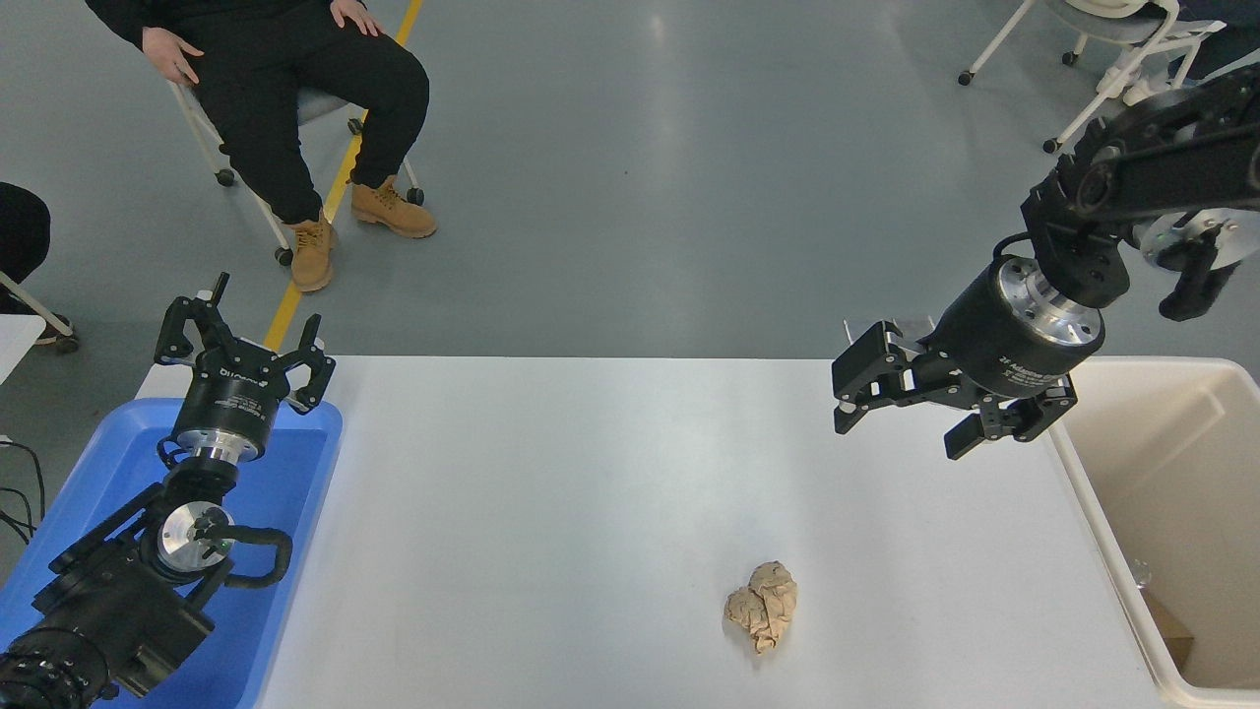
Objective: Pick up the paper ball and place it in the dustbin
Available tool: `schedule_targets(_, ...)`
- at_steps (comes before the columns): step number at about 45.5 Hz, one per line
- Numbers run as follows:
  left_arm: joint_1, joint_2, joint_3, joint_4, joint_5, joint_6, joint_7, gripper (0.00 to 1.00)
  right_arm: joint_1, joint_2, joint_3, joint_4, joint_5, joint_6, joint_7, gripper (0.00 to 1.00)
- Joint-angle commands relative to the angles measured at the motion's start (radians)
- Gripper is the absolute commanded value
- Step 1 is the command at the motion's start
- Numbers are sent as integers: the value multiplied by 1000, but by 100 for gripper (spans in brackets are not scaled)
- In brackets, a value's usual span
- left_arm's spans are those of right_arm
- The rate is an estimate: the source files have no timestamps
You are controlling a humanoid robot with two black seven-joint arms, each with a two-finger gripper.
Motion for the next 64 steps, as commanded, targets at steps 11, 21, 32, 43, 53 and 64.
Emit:
schedule_targets(11,0,0,0,0,0,0,0,99,-298,82,36,-69,1,-291,1,100)
schedule_targets(21,0,0,0,0,0,0,0,99,-441,104,82,-111,2,-382,0,100)
schedule_targets(32,0,0,0,0,0,0,0,99,-570,104,172,-149,2,-449,0,100)
schedule_targets(43,0,0,0,0,0,0,0,99,-663,102,269,-188,4,-501,1,100)
schedule_targets(53,0,0,0,0,0,0,0,99,-778,104,342,-247,4,-533,0,100)
schedule_targets(64,0,0,0,0,0,0,0,99,-863,105,358,-318,2,-616,1,100)
